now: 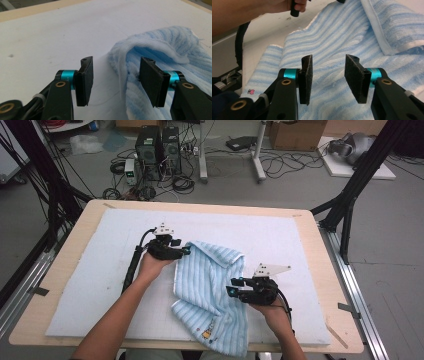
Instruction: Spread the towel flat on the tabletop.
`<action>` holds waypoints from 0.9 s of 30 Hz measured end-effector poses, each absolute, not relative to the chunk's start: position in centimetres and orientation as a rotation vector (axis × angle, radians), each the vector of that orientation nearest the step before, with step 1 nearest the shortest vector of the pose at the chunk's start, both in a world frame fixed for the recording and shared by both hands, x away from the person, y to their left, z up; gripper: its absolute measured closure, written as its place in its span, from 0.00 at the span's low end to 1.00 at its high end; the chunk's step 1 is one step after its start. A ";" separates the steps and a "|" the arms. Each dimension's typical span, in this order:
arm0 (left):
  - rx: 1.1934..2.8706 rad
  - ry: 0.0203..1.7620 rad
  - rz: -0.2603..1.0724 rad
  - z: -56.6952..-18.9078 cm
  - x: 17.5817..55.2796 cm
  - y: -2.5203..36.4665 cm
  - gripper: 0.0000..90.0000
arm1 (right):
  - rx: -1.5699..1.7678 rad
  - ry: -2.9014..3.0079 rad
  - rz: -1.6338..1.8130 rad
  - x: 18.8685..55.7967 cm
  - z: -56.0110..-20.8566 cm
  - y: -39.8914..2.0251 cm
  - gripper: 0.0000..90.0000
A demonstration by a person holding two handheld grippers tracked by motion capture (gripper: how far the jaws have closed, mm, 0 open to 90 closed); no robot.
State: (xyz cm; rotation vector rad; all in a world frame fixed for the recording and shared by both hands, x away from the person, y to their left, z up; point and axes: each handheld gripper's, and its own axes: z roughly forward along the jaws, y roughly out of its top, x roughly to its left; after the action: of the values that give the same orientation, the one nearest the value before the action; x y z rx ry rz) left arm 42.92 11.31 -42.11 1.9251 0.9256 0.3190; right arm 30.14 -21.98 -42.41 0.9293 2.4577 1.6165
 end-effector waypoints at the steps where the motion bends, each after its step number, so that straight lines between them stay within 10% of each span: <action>1: 1.928 0.930 0.311 -42.1 43.2 10.9 0.53 | 0.929 2.459 1.623 30.1 -42.4 -22.0 0.64; 6: 1.984 0.918 0.309 -41.7 44.5 9.5 0.88 | 0.923 2.448 1.646 30.1 -42.2 -22.0 0.64; 15: 1.942 1.004 0.415 -39.4 47.7 9.0 0.93 | 0.943 2.448 1.636 30.2 -42.3 -22.1 0.64; 20: 1.892 1.106 0.465 -39.5 48.3 9.2 0.62 | 0.939 2.450 1.587 30.3 -42.4 -21.9 0.63; 27: 1.853 1.079 0.450 -39.6 47.1 10.8 0.49 | 0.965 2.427 1.468 30.7 -42.8 -21.4 0.56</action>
State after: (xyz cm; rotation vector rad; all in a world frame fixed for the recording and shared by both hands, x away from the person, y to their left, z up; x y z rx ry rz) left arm 47.09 10.82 -39.60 1.8527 1.0793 0.4503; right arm 30.69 -21.37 -42.80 0.9646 2.4268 1.4676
